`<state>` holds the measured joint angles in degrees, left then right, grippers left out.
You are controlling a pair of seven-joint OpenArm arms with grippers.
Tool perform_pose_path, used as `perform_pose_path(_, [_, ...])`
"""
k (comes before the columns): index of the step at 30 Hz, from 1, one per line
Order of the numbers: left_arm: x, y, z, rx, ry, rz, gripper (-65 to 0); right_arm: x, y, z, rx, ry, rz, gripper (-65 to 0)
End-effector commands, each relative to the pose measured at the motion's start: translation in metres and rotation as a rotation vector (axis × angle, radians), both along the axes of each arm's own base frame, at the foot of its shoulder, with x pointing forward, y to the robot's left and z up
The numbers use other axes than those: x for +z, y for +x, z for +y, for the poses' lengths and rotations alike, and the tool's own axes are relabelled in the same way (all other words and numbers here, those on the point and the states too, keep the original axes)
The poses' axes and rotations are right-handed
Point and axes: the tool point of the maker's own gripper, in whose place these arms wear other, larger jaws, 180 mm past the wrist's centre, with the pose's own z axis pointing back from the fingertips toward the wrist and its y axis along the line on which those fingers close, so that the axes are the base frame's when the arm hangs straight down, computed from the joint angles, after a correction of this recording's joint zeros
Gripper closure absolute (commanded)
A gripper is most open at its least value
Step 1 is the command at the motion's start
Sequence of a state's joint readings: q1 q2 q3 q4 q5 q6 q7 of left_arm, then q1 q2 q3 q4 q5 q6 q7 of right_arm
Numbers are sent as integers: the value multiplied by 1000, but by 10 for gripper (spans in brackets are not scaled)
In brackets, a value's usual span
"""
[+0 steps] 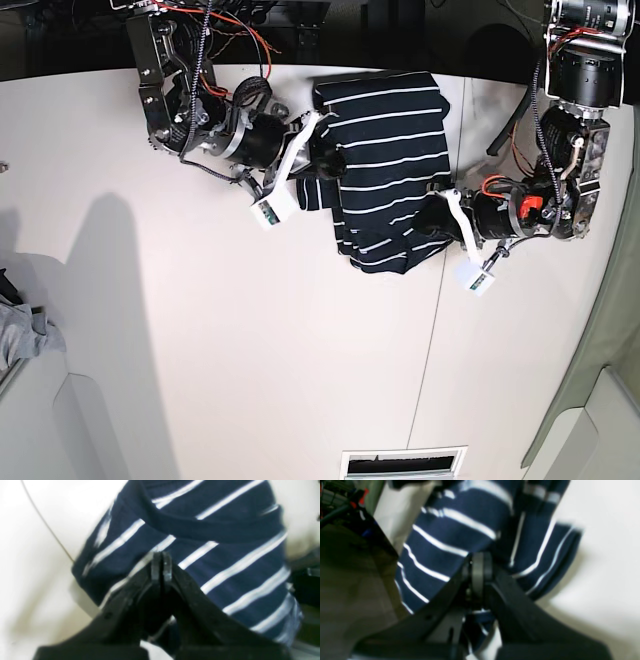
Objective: Layout the t-shirt on the table in an organized manner, then fold the t-shirt properly
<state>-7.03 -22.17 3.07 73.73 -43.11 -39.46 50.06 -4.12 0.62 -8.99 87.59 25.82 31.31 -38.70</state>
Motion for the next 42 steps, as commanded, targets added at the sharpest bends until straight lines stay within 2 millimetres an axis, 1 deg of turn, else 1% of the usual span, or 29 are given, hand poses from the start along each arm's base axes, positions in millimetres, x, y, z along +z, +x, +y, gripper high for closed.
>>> perform_pose_path(1, [26, 15, 5, -4, -26, -73, 0, 19, 10, 5, 1, 35, -52, 0])
perform_pose_path(3, [46, 15, 10, -25, -30, -115, 0, 29, 11, 4, 17, 22, -75, 0])
perform_pose_path(5, [58, 13, 18, -51, 7, -150, 0, 38, 14, 2, 21, 12, -100, 0])
perform_pose_path(7, [63, 7, 27, -73, 46, -159, 0, 43, 18, -4, 9, -4, -121, 0])
perform_pose_path(9, [62, -3, 35, -84, 71, -148, 0, 42, 23, -16, -20, -32, -116, 0])
perform_pose_path(12, [54, -29, 47, -79, 81, -105, 0, 32, 20, -42, -62, -75, -85, 0])
perform_pose_path(14, [49, -50, 56, -54, 77, -72, 0, 26, 12, -63, -85, -109, -66, 0])
perform_pose_path(16, [48, -73, 65, -12, 51, -37, 0, 22, -1, -83, -101, -129, -48, 0])
perform_pose_path(19, [44, -112, 82, 54, 45, 20, 0, 16, -30, -106, -94, -158, -8, 0])
perform_pose_path(22, [33, -158, 98, 99, 61, 112, 0, 6, -71, -119, -45, -185, 59, 0])
perform_pose_path(25, [18, -205, 102, 105, 82, 219, 0, -7, -113, -129, 0, -213, 144, 0])
perform_pose_path(28, [-1, -249, 100, 109, 126, 309, 0, -18, -154, -137, 44, -239, 230, 0])
perform_pose_path(31, [-14, -281, 89, 123, 133, 362, 0, -26, -193, -136, 91, -257, 311, 0])
perform_pose_path(34, [-28, -303, 70, 91, 107, 413, 0, -36, -235, -131, 167, -305, 384, 0])
perform_pose_path(36, [-39, -316, 55, 27, 84, 430, 0, -44, -259, -129, 218, -335, 420, 0])
perform_pose_path(38, [-53, -329, 40, -54, 86, 430, 0, -55, -276, -127, 252, -354, 453, 0])
perform_pose_path(40, [-71, -344, 29, -128, 109, 438, 0, -66, -288, -124, 270, -356, 477, 0])
perform_pose_path(42, [-89, -357, 16, -159, 102, 462, 0, -77, -301, -123, 268, -350, 500, 0])
